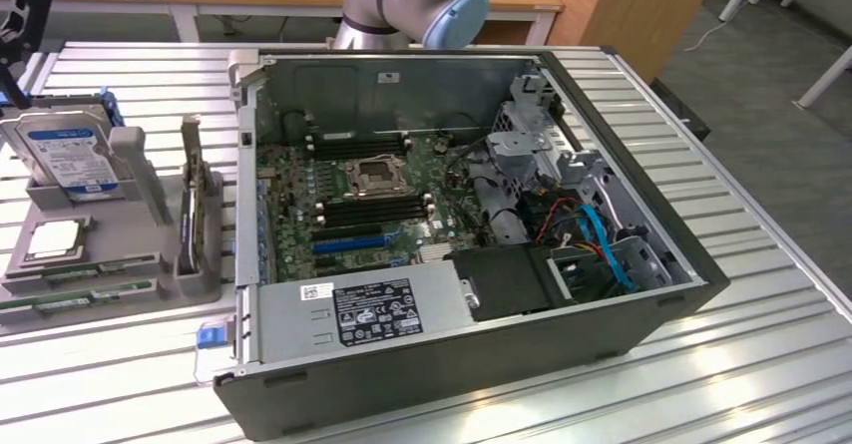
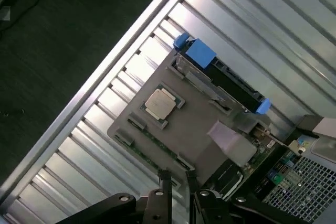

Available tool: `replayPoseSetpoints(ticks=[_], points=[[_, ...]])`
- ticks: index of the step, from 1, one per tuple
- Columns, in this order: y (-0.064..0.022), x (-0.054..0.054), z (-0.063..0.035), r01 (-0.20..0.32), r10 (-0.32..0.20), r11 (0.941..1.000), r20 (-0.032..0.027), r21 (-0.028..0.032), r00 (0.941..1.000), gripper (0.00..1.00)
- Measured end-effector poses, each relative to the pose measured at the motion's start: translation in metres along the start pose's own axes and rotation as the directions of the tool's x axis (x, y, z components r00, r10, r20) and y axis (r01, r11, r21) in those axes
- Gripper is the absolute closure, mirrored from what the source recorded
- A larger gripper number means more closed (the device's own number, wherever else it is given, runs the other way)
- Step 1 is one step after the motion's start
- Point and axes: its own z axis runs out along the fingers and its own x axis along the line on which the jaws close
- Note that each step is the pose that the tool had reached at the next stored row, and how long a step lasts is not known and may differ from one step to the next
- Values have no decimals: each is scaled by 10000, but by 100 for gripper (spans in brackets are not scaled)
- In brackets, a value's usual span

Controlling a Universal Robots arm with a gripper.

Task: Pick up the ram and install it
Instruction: 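Pick up the ram and move it above insertion slot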

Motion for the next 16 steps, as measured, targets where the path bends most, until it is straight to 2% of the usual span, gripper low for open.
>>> replayPoseSetpoints(ticks=[5, 9, 10, 11, 12, 13, 16], points=[[2, 3, 0, 731, -730, 9972, -82, 137, 9973, 76], [4, 5, 0, 1312, -1308, 9911, -151, 238, 9913, 76], [4, 5, 0, 1457, -1453, 9890, -169, 262, 9892, 76], [5, 7, 0, 1760, -1754, 9839, -207, 312, 9843, 75], [5, 7, 0, 1904, -1897, 9811, -225, 335, 9816, 75], [6, 8, 0, 2047, -2039, 9782, -243, 357, 9787, 68], [7, 9, 0, 2490, -2479, 9676, -293, 418, 9683, 68]])
